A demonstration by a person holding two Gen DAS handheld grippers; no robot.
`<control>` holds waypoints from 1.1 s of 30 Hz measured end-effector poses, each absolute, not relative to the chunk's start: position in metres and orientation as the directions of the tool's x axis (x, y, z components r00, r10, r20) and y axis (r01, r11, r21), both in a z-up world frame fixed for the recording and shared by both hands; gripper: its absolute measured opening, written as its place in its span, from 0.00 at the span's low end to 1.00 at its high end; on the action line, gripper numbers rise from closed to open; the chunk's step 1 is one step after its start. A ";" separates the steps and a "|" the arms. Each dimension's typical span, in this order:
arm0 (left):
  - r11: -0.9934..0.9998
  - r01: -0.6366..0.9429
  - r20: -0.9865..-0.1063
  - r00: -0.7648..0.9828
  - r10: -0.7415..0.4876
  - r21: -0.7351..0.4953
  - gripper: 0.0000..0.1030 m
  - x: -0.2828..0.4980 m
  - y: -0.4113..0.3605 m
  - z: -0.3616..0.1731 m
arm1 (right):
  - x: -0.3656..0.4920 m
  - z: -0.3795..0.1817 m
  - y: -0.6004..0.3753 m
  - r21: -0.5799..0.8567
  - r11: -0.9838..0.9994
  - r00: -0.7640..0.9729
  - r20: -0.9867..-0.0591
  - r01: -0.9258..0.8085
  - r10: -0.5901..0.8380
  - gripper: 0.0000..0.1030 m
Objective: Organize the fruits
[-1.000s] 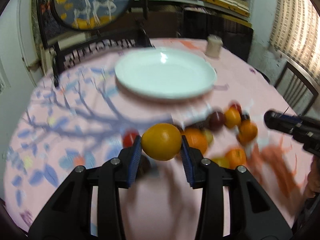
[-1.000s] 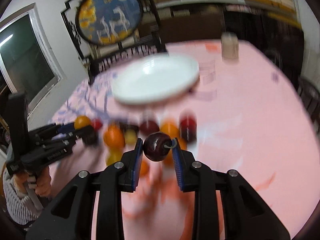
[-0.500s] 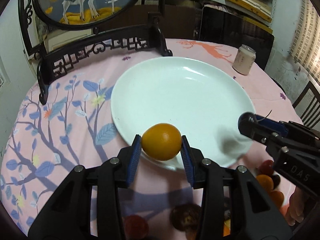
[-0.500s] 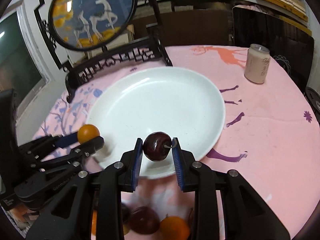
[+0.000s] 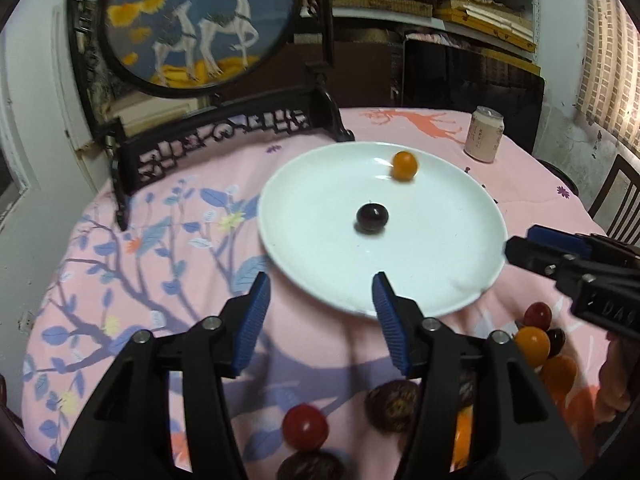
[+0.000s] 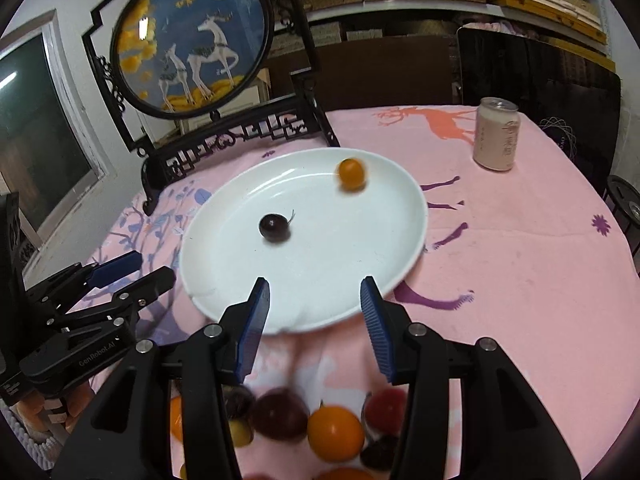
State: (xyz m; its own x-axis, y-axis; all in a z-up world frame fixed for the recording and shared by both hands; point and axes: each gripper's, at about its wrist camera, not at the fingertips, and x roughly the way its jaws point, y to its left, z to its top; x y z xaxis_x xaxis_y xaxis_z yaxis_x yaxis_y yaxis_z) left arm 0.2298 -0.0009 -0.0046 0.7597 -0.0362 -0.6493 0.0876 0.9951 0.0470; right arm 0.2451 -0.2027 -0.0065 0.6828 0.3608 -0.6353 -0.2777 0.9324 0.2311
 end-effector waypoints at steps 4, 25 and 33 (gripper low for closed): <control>0.998 0.043 -0.625 0.781 -0.002 0.050 0.72 0.201 0.018 -0.003 | 0.214 -0.005 -0.215 0.194 0.950 0.730 -0.607 -0.246 0.313 0.61; 0.994 0.097 -0.723 0.690 -0.033 0.047 0.78 0.126 0.027 -0.050 | 0.154 -0.031 -0.261 0.299 0.939 0.705 -0.629 -0.168 0.327 0.62; 0.993 0.109 -0.765 0.642 -0.042 0.037 0.53 0.144 0.023 -0.061 | 0.144 -0.040 -0.247 0.255 0.944 0.666 -0.670 -0.208 0.328 0.62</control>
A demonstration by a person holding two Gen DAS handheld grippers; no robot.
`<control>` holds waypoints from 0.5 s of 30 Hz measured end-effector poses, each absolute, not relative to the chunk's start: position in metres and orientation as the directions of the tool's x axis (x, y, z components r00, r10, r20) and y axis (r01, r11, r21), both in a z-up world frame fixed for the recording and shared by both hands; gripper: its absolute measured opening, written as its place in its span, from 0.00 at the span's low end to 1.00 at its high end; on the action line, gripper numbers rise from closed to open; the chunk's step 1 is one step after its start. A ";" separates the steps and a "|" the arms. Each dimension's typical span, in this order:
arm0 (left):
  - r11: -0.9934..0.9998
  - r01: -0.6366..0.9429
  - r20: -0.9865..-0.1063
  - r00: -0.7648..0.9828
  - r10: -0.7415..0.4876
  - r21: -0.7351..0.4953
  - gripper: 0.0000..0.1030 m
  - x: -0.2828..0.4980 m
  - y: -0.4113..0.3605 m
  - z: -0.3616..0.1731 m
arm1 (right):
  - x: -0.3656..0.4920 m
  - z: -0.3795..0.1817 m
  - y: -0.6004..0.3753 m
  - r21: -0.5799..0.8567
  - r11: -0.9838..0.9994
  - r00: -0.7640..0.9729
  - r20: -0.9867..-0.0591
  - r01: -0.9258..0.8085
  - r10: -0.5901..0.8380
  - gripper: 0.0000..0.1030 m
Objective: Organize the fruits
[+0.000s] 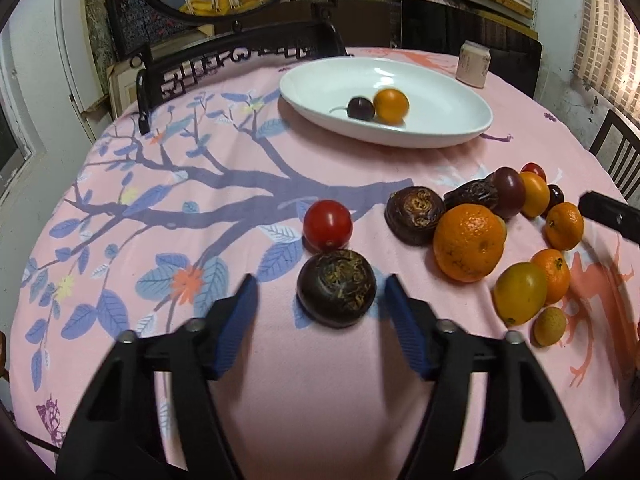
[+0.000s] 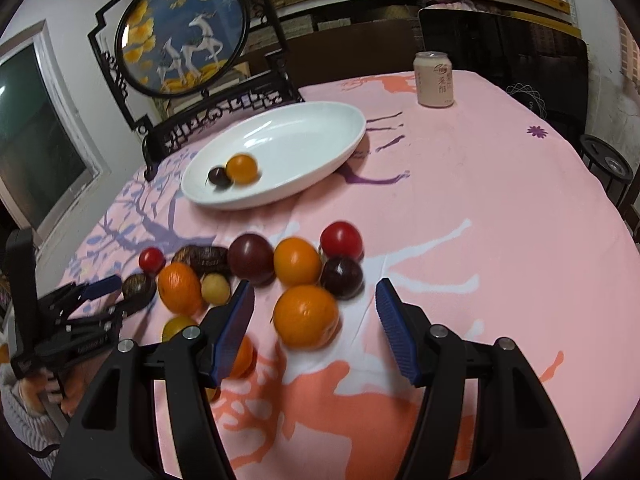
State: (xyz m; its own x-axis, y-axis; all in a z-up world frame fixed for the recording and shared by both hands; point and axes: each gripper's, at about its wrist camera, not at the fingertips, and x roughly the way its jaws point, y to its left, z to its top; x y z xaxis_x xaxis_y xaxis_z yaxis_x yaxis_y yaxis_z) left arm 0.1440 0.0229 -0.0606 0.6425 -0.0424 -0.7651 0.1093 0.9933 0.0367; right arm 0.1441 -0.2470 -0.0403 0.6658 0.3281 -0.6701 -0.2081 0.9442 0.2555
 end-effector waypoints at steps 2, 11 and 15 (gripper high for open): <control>0.993 0.118 -0.774 0.630 -0.062 0.016 0.47 0.147 0.023 -0.062 | 0.143 -0.043 -0.246 0.258 0.942 0.657 -0.676 -0.214 0.334 0.62; 0.991 0.135 -0.764 0.642 -0.068 0.025 0.40 0.143 0.019 -0.060 | 0.148 -0.057 -0.235 0.233 0.945 0.598 -0.733 -0.228 0.325 0.62; 0.989 0.144 -0.762 0.643 -0.074 0.026 0.40 0.142 0.016 -0.060 | 0.151 -0.062 -0.233 0.233 0.946 0.592 -0.738 -0.226 0.324 0.58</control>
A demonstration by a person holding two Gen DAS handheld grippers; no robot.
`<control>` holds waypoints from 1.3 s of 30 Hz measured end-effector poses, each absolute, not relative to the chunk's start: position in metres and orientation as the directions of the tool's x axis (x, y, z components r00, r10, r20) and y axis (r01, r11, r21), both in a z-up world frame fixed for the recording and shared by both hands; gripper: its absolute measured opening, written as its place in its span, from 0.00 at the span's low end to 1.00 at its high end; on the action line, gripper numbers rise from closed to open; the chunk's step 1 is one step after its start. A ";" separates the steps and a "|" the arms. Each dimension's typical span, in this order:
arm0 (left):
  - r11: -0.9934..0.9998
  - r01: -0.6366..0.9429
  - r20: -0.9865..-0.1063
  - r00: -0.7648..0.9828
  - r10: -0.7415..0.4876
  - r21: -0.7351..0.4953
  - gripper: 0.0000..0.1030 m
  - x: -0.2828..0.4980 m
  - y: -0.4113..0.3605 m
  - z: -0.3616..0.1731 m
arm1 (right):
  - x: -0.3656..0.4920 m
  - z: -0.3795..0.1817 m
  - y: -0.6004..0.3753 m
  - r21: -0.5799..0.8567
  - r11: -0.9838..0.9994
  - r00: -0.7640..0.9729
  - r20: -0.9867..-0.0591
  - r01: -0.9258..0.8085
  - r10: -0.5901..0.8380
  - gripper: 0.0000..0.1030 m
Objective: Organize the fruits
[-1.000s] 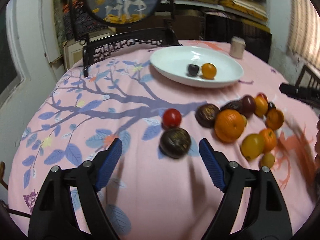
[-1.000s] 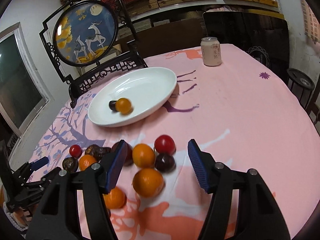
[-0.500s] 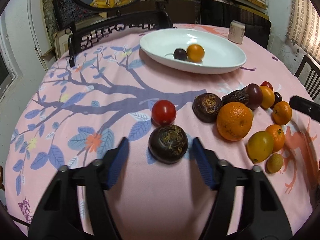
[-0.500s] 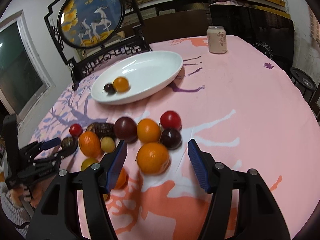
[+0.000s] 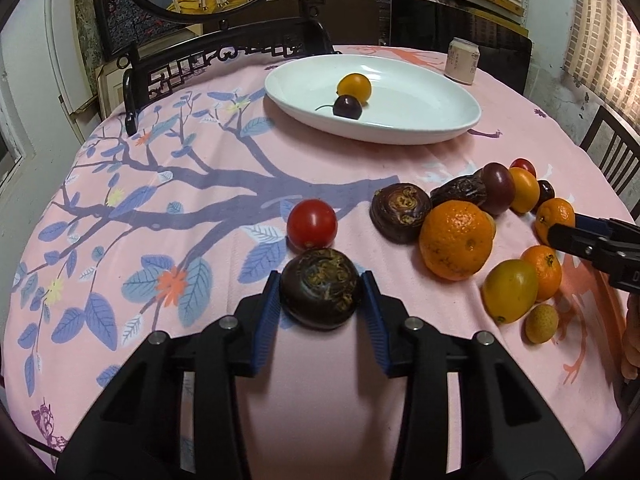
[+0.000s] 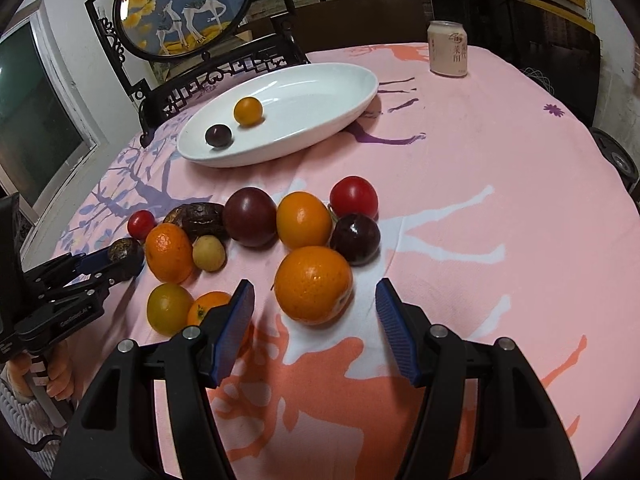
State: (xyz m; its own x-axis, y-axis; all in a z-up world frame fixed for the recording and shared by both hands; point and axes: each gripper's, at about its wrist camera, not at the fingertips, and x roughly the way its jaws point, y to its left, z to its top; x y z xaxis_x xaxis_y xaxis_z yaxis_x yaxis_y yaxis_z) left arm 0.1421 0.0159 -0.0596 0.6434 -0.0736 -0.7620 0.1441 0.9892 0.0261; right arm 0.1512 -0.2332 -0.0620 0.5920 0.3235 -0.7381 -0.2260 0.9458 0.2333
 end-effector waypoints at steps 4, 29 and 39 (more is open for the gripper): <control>0.987 0.159 -0.759 0.646 -0.083 0.028 0.39 0.141 0.014 -0.059 | 0.156 -0.067 -0.227 0.207 0.949 0.586 -0.749 -0.238 0.310 0.40; 0.994 0.104 -0.700 0.711 -0.062 0.017 0.39 0.256 -0.003 -0.001 | 0.224 0.004 -0.205 0.209 0.935 0.686 -0.636 -0.286 0.352 0.38; 0.994 0.097 -0.752 0.650 -0.108 -0.059 0.50 0.313 -0.002 -0.031 | 0.294 -0.026 -0.194 0.287 0.919 0.592 -0.703 -0.273 0.395 0.40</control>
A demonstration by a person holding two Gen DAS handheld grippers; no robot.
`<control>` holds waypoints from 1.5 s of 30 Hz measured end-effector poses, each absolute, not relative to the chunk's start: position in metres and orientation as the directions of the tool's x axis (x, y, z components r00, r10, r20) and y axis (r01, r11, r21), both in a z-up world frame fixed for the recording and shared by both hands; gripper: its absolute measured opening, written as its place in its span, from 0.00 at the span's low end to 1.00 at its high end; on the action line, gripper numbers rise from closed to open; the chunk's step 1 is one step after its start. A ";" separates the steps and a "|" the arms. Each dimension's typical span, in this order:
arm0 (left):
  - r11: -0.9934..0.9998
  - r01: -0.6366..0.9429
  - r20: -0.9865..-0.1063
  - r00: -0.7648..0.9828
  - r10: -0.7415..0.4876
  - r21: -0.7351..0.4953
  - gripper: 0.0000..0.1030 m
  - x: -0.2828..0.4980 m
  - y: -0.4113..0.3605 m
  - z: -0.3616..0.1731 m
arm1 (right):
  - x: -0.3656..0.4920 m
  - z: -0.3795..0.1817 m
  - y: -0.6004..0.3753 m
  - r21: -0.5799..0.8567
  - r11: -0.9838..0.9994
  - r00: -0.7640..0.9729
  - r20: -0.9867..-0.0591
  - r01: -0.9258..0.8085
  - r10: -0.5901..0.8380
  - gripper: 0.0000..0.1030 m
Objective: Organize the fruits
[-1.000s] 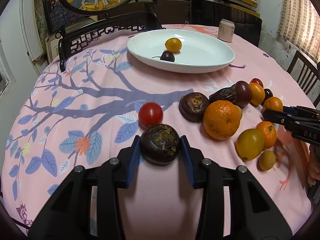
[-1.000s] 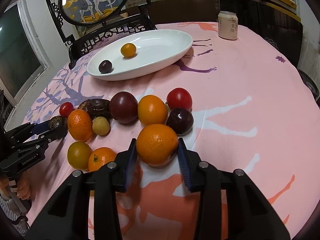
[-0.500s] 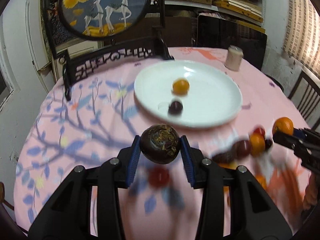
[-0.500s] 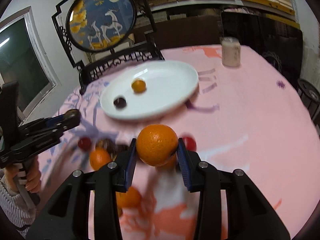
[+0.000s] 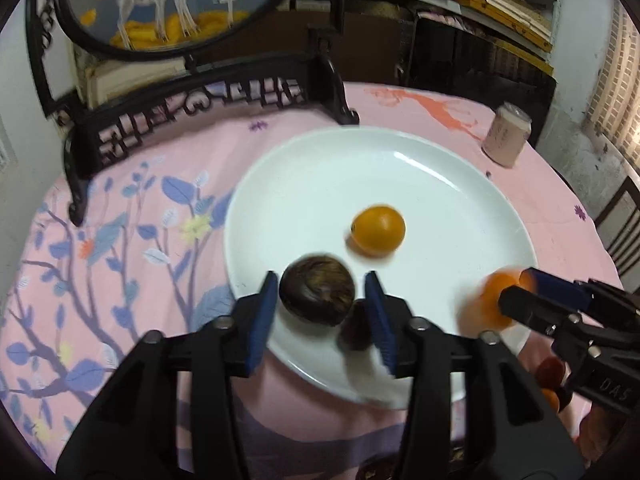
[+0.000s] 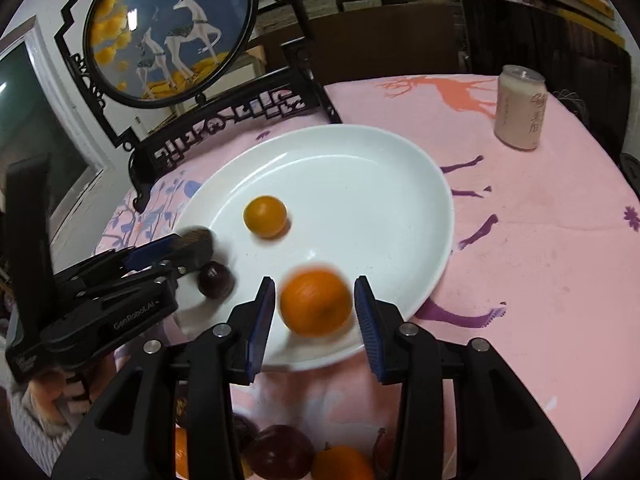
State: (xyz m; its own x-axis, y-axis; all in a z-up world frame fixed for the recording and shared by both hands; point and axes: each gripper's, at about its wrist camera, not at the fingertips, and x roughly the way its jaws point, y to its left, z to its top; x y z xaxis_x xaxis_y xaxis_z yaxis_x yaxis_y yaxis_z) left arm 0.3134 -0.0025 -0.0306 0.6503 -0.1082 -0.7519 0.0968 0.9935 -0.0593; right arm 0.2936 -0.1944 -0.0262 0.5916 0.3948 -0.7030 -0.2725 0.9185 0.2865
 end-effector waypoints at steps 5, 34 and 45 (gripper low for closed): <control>0.993 0.091 -0.739 0.663 -0.120 -0.080 0.54 0.308 0.004 -0.026 | 0.285 -0.019 -0.205 0.290 0.920 0.621 -0.679 -0.265 0.393 0.41; 0.995 -0.063 -0.580 0.809 0.100 0.082 0.82 0.141 0.019 -0.010 | 0.158 -0.020 -0.227 0.284 0.925 0.700 -0.606 -0.253 0.378 0.60; 0.993 -0.084 -0.573 0.811 0.117 0.083 0.83 0.124 0.022 -0.015 | 0.128 -0.033 -0.217 0.298 0.905 0.642 -0.639 -0.302 0.424 0.60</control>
State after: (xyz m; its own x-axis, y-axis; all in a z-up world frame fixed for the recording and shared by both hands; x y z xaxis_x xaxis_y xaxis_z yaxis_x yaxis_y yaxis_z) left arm 0.1244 0.0223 -0.0146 0.8112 0.1165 -0.5730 -0.0842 0.9930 0.0827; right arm 0.1278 -0.2168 -0.0326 0.6416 0.4244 -0.6389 -0.3025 0.9055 0.2978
